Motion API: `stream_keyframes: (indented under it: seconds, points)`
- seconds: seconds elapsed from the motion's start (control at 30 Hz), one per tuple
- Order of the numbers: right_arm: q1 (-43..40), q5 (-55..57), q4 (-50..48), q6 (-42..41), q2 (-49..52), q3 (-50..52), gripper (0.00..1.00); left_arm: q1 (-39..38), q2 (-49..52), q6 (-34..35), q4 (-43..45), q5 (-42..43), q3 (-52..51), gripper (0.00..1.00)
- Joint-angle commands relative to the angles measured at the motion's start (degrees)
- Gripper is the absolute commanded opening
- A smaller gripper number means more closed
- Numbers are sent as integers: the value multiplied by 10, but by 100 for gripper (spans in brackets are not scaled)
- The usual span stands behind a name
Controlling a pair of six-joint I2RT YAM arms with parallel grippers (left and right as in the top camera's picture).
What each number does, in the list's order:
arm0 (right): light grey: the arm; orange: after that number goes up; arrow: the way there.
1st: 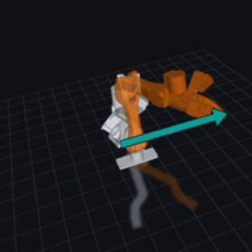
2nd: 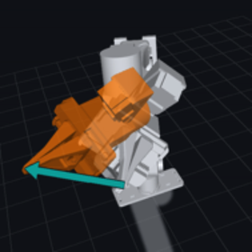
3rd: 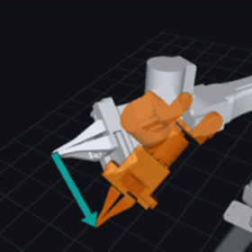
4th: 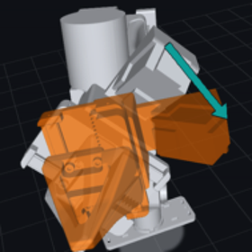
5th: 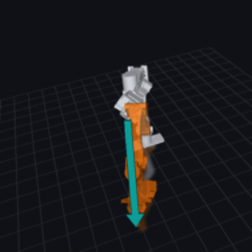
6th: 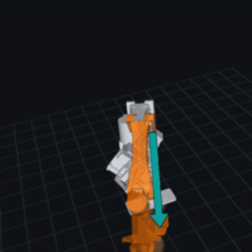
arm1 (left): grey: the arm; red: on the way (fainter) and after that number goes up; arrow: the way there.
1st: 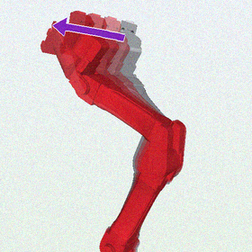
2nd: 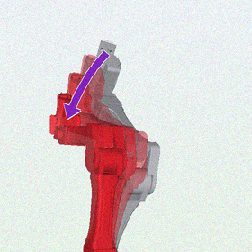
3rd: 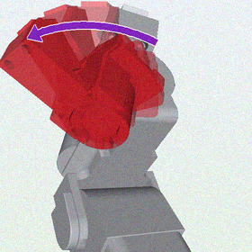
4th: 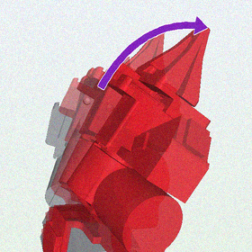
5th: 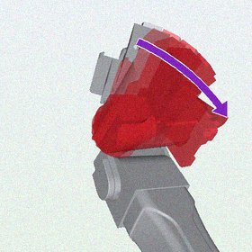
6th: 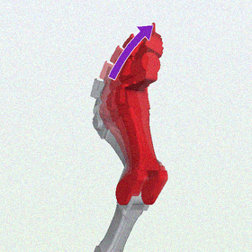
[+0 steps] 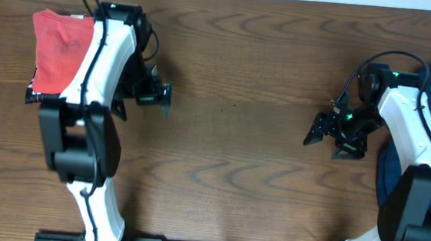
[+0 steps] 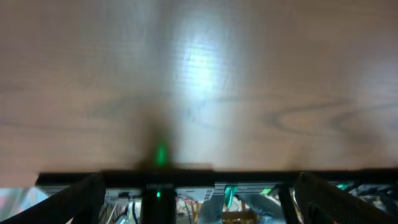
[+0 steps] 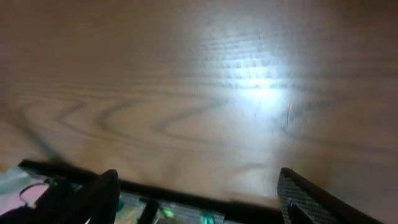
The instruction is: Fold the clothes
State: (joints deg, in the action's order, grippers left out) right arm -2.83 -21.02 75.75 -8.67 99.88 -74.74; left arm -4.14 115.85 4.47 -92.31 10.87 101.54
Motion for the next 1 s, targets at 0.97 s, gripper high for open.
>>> stream_keyframes:
  seconds: [0.97]
  points:
    - [36,287,-122,-136,-865,378,99,-2,-800,57,422,-11,-445,98]
